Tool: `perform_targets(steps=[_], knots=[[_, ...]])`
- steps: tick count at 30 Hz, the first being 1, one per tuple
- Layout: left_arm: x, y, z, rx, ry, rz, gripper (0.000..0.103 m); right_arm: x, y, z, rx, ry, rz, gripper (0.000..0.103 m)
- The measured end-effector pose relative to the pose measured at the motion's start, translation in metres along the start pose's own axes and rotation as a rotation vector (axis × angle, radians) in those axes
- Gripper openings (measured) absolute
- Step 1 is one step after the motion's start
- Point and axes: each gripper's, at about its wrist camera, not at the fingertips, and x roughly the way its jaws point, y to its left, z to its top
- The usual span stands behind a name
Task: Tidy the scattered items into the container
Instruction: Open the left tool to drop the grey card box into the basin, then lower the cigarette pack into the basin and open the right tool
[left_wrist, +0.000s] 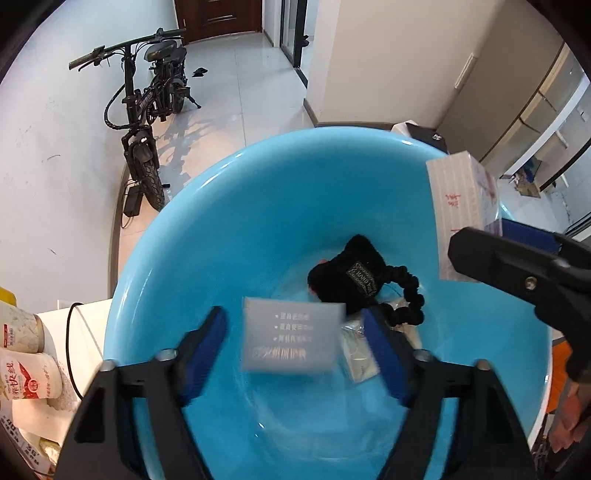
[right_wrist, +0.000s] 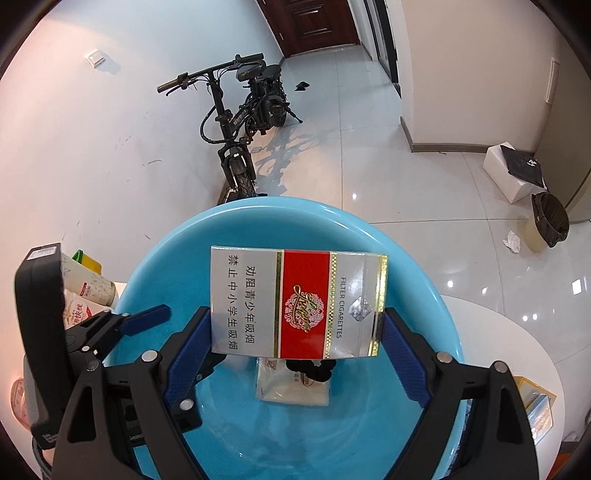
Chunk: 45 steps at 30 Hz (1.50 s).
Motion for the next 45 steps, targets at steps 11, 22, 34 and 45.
perform_targets(steps=[11,22,34,45], knots=[[-0.008,-0.007,-0.004,0.029,-0.003,0.041,0.084,-0.003,-0.002,-0.002,0.02,-0.002,0.004,0.088],[-0.011,-0.006,-0.011,0.027,-0.011,0.057,0.084,-0.003,0.018,-0.006,-0.029,-0.008,-0.021,0.088],[-0.016,-0.002,-0.016,0.027,-0.022,0.066,0.084,0.012,0.032,-0.01,-0.067,-0.004,-0.076,0.088],[-0.02,-0.001,-0.021,0.047,-0.028,0.094,0.084,0.019,0.035,-0.009,-0.066,0.017,-0.172,0.094]])
